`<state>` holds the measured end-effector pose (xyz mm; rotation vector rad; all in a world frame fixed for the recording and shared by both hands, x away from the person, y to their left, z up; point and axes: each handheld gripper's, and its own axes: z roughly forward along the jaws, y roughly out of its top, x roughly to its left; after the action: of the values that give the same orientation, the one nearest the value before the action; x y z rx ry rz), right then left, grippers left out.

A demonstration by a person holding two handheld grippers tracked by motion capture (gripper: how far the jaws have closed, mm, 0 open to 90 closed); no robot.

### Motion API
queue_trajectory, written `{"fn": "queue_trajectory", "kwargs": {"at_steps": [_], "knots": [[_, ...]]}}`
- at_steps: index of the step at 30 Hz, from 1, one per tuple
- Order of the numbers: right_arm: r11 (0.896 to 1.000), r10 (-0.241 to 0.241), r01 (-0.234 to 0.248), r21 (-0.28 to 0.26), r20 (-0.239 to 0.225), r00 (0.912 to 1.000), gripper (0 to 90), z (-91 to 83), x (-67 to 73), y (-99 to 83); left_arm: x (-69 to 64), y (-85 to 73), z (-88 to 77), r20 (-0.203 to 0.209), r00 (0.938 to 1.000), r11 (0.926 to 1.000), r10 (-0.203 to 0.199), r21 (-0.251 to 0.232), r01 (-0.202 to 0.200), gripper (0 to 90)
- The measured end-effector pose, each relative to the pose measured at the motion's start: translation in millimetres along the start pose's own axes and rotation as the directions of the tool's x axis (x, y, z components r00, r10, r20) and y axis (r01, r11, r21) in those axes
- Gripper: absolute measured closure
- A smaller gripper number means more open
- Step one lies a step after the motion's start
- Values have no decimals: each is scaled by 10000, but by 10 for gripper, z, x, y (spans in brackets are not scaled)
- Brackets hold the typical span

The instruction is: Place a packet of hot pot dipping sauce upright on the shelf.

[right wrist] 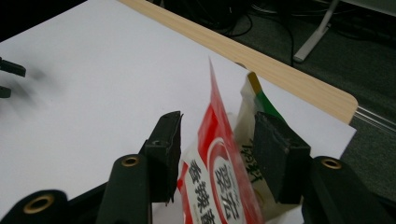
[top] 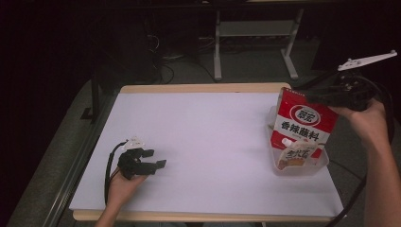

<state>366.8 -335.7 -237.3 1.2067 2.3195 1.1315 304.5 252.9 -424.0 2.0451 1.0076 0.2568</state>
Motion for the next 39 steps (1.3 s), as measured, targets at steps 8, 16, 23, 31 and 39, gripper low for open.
{"fn": "queue_trajectory", "kwargs": {"at_steps": [8, 16, 23, 31, 39], "knots": [[9991, -416, 416, 0, -272, 9988, 487, 125, 164, 192, 22, -15, -32, -48, 10000, 10000, -75, -12, 74, 285], [9965, -794, 812, 205, -772, 9939, 468, 302, 373, 351, 35, -22, -60, -62, 10000, 10000, -69, 8, 69, 283], [9935, -1113, 1135, 58, -1519, 9821, 449, 462, 618, 430, 42, -30, -85, -85, 9999, 10000, -79, -14, 79, 280], [9910, -1269, 1328, 147, -2081, 9698, 438, 654, 849, 355, 37, -44, -104, -49, 9999, 9999, -95, -50, 95, 277], [9892, -1405, 1464, 74, -2371, 9613, 435, 700, 1030, 260, 36, -58, -114, -75, 10000, 9999, -31, -96, 30, 277]]}}
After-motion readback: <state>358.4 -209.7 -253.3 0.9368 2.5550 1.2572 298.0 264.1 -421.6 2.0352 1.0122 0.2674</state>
